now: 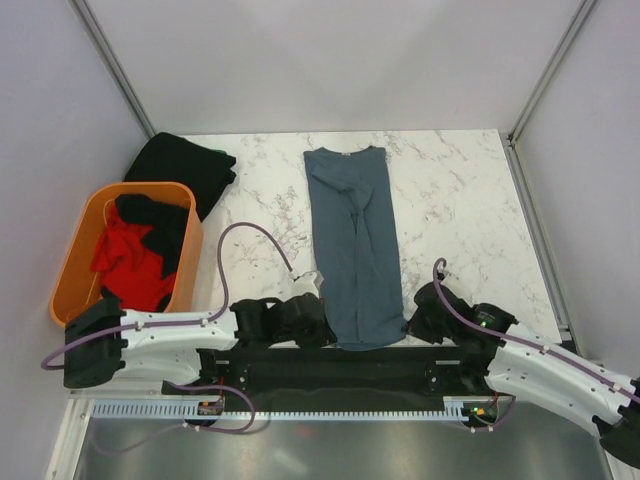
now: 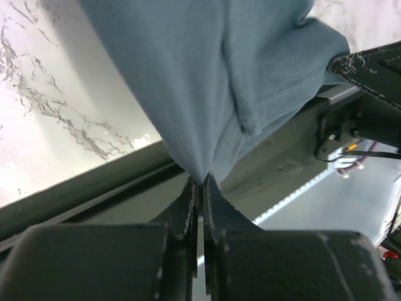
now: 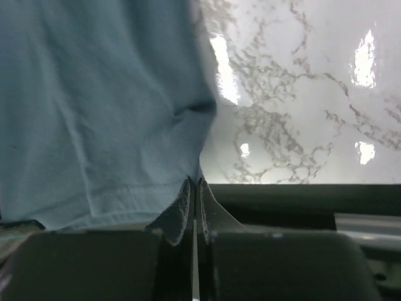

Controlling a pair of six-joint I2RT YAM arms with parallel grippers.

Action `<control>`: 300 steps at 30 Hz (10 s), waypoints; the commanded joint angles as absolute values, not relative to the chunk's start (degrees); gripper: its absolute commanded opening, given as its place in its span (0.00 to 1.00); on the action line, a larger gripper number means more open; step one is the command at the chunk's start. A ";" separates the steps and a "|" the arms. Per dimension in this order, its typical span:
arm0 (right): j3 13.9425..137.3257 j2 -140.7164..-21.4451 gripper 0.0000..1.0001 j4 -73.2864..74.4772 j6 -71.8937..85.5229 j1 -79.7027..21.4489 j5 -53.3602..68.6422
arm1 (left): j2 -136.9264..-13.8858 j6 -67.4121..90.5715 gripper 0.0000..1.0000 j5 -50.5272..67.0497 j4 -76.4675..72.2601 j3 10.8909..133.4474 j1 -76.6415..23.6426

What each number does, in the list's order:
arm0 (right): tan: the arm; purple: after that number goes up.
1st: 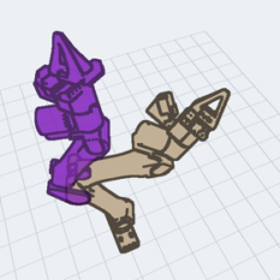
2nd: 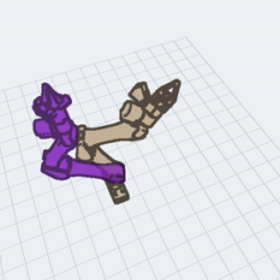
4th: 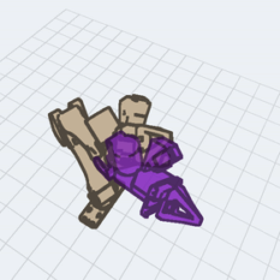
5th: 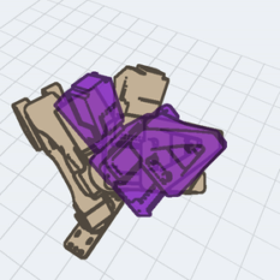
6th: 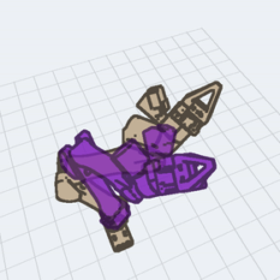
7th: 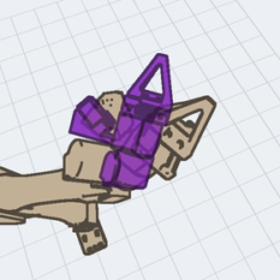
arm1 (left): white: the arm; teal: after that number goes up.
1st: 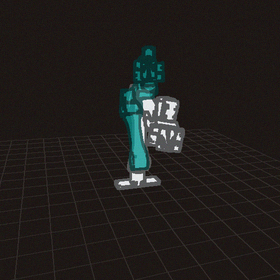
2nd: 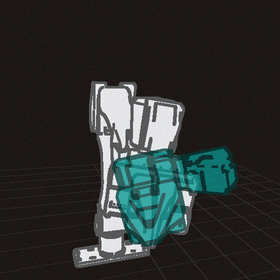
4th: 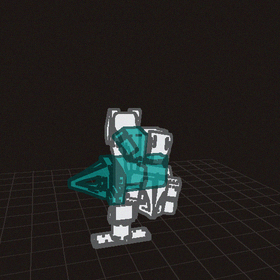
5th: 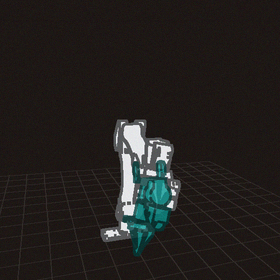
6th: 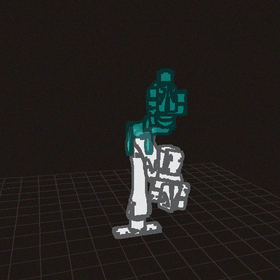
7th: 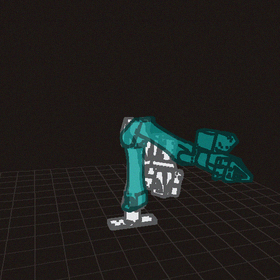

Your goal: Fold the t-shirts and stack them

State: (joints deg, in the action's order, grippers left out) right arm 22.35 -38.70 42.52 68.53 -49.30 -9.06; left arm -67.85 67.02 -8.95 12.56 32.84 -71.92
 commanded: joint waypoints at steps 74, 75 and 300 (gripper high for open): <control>42.28 -75.76 0.66 14.44 33.32 -17.84 14.06 | -77.96 44.11 0.78 12.39 11.27 46.52 -30.23; 41.75 -76.98 0.64 13.46 32.96 -17.75 14.50 | -77.70 44.30 0.78 12.31 10.47 45.71 -30.50; 14.42 -57.04 0.97 -4.83 44.74 -45.79 6.59 | -129.56 23.47 1.00 19.92 22.87 120.78 -2.98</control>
State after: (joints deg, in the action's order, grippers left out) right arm 15.57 -58.02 -4.36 44.34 -46.24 6.66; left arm -133.71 19.09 7.64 27.57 125.56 -2.66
